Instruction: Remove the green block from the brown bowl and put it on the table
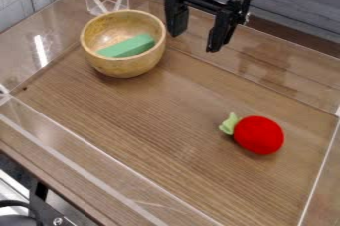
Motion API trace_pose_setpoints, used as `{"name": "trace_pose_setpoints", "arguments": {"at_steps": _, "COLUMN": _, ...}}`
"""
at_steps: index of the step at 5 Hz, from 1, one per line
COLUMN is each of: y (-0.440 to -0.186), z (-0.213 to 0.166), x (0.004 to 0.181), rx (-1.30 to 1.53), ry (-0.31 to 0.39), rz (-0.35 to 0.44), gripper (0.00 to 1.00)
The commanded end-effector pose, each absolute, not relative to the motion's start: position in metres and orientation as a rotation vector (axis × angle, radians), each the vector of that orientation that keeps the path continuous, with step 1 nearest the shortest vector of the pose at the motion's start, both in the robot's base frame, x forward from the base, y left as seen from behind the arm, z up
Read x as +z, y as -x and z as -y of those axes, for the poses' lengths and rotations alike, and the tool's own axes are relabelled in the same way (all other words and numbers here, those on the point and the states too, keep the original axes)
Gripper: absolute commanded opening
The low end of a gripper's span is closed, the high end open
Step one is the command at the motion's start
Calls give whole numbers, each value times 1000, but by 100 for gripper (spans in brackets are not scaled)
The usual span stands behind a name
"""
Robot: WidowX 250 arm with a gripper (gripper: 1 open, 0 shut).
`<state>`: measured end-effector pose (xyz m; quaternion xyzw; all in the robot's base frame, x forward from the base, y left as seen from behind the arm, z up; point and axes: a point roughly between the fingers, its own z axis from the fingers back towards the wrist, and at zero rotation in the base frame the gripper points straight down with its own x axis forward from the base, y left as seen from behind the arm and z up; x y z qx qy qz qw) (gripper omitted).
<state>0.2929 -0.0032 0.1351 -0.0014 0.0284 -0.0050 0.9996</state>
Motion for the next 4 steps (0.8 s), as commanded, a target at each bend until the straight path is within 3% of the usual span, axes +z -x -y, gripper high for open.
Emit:
{"name": "trace_pose_setpoints", "arguments": {"at_steps": 1, "y": -292, "z": -9, "x": 132, "rx": -6, "ry": 3, "rz": -59, "gripper": 100}}
{"name": "trace_pose_setpoints", "arguments": {"at_steps": 4, "y": -289, "z": -102, "x": 127, "rx": 4, "ry": -24, "rz": 3, "gripper": 100}}
